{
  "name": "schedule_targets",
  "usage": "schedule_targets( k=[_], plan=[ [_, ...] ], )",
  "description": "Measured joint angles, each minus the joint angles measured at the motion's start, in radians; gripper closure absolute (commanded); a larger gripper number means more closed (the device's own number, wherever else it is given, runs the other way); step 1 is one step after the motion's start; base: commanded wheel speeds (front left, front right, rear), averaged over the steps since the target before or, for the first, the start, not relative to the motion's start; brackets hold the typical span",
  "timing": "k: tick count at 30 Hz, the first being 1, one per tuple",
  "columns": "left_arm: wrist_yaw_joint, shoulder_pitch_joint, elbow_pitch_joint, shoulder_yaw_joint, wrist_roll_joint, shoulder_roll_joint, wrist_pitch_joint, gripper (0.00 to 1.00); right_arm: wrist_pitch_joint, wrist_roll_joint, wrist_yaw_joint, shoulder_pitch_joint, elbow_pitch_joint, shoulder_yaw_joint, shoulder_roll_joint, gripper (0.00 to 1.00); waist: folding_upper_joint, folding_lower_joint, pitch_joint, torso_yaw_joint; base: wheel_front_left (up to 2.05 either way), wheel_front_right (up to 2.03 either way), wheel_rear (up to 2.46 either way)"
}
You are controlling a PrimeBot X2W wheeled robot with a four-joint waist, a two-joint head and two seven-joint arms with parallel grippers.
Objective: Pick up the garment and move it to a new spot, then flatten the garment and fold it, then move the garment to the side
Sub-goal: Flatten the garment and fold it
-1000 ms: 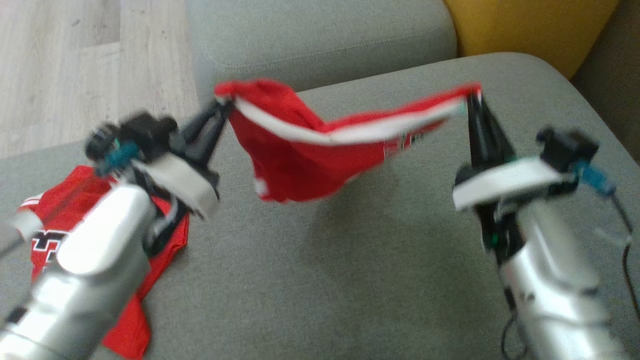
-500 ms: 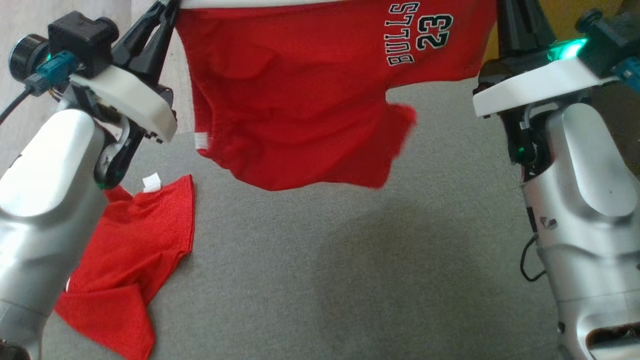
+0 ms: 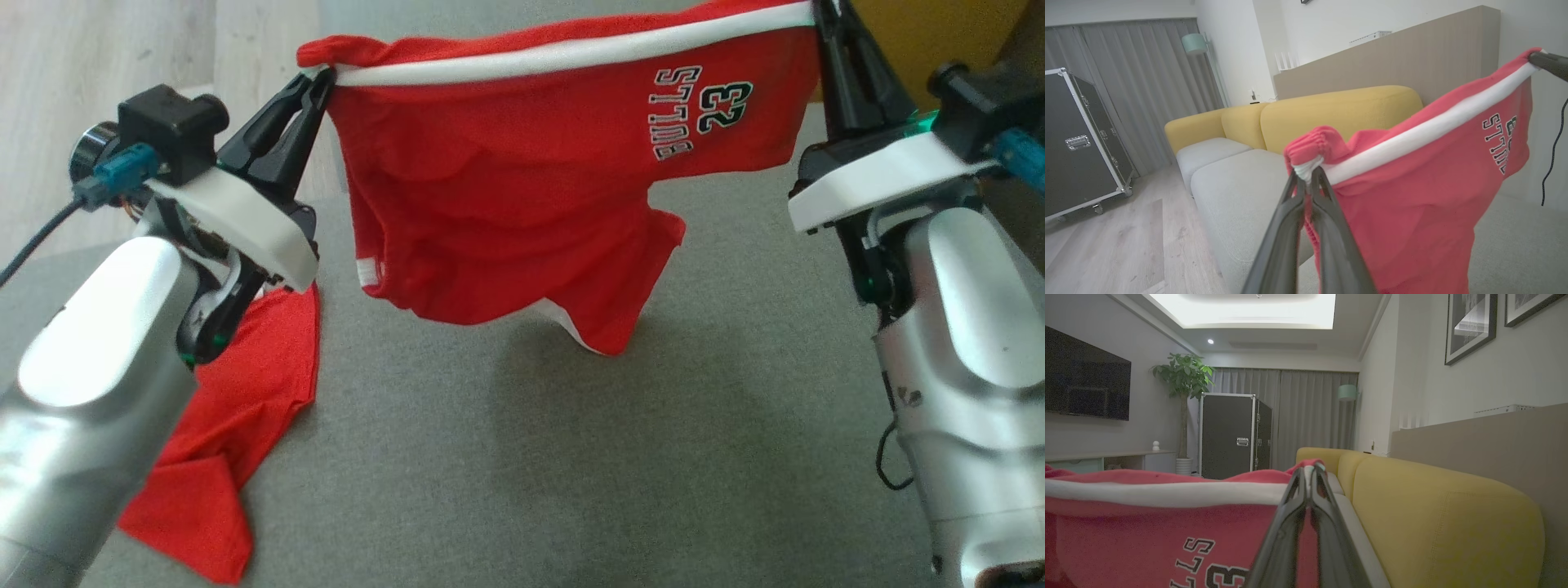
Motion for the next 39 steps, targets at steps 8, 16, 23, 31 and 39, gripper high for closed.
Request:
schedule_targets(
  k=[8, 16, 23, 31, 39],
  plan=[
    [-0.003, -0.011, 0.006, -0.006, -0.043, 0.012, 0.071, 1.0, 0.06, 0.012, 0.0, -0.082, 0.125, 0.026, -0.044, 1.0, 0.0, 0.0, 0.085, -0.01, 0.0, 0.0, 0.0],
    [-0.024, -0.336, 0.153, -0.022, 0.032, -0.013, 0.052, 1.0, -0.022, 0.037, 0.0, -0.476, 0.319, 0.063, -0.062, 1.0, 0.0, 0.0004, 0.267, -0.013, 0.0, 0.0, 0.0],
    [-0.024, -0.615, 0.338, -0.017, 0.154, -0.076, -0.157, 1.0, -0.123, -0.059, 0.0, -0.707, 0.459, -0.047, -0.047, 1.0, 0.0, 0.0004, 0.411, -0.018, 0.0, 0.0, 0.0],
    [-0.025, -0.599, 0.502, -0.05, 0.197, -0.155, -0.27, 1.0, -0.124, -0.161, 0.0, -0.579, 0.44, -0.062, -0.018, 1.0, -0.0001, 0.0004, 0.503, -0.003, 0.0, 0.0, 0.0],
    [-0.032, -0.317, 0.409, -0.177, 0.128, -0.161, -0.27, 1.0, -0.124, -0.125, 0.0, -0.418, 0.584, 0.073, -0.078, 1.0, 0.0, -0.0003, 0.463, 0.029, 0.0, 0.0, 0.0]
  ],
)
